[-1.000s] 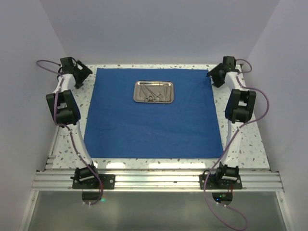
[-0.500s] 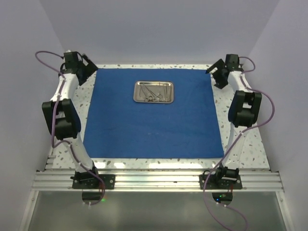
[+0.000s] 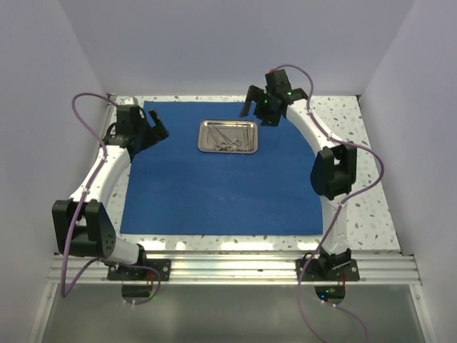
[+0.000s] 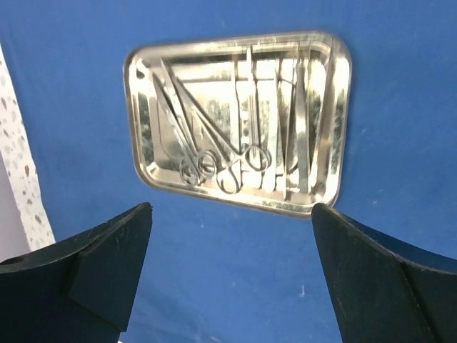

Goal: Open and lay out the surgical kit
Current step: Smooth out the surgical kit at the center of the board, then pick up the medical item from the container.

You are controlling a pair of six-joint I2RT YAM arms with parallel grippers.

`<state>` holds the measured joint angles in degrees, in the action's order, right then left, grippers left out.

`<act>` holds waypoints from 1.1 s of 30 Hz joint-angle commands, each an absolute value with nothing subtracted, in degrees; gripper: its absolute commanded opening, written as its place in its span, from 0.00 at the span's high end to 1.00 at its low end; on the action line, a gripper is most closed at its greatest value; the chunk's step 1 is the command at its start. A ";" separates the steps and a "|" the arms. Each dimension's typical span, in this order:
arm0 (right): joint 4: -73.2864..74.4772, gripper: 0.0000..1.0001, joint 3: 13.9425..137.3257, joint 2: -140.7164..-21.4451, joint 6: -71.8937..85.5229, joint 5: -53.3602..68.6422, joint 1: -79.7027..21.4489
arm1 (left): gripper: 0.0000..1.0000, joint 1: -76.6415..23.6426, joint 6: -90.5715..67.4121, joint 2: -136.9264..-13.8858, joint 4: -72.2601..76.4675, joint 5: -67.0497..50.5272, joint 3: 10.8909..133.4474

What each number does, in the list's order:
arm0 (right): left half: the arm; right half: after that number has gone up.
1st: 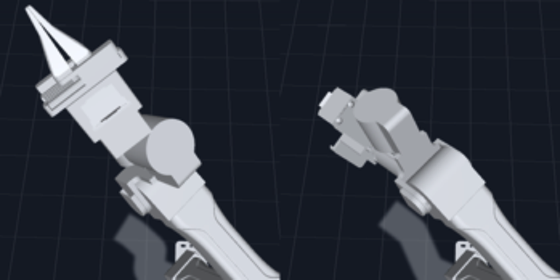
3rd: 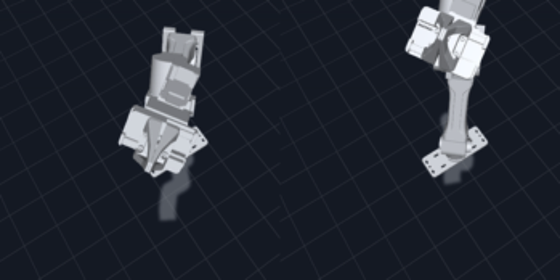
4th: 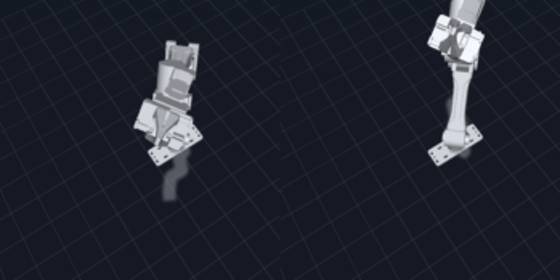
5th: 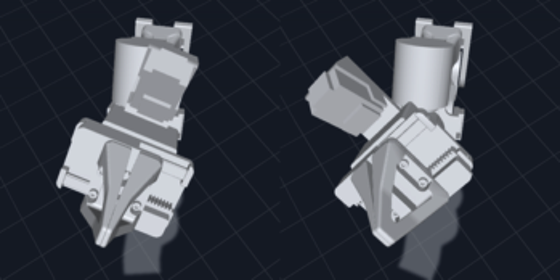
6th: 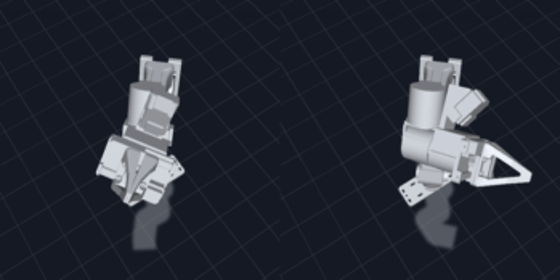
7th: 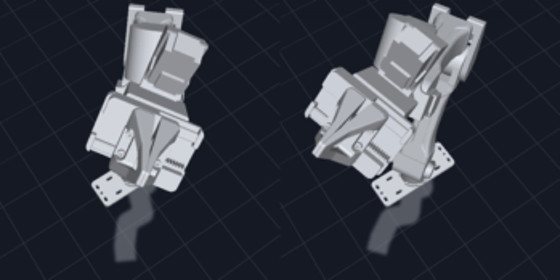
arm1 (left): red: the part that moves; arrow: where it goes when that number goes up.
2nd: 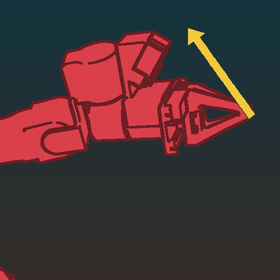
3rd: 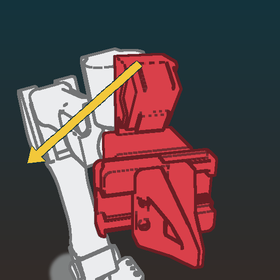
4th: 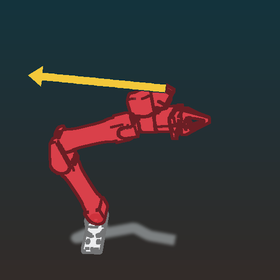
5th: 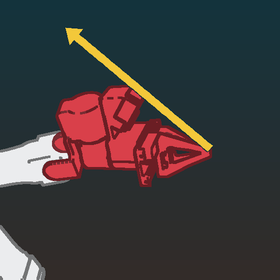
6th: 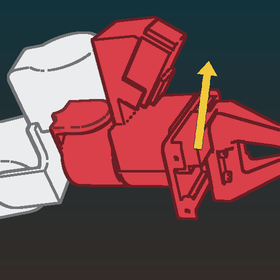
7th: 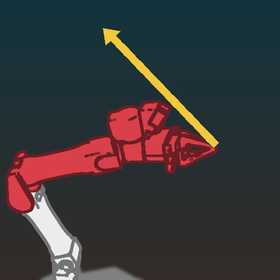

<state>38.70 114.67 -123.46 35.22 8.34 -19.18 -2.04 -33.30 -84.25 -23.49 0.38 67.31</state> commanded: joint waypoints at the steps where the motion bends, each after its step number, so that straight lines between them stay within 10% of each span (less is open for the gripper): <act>1: 51.05 0.03 126.19 -127.60 29.89 2.29 -17.04 | 0.05 -2.20 -31.29 -81.65 -27.15 3.08 64.70; 5: 50.72 0.17 129.20 -129.99 30.23 1.06 -17.49 | 0.11 -2.20 -32.52 -78.23 -26.81 -2.00 59.07; 12: 51.59 0.70 130.51 -133.06 31.64 0.09 -17.67 | 0.11 -2.20 -30.32 -71.28 -28.12 -1.14 54.06; 33: 54.93 0.73 139.13 -144.84 32.26 -4.57 -21.27 | 0.12 -2.20 -28.83 -71.19 -28.21 -1.23 51.68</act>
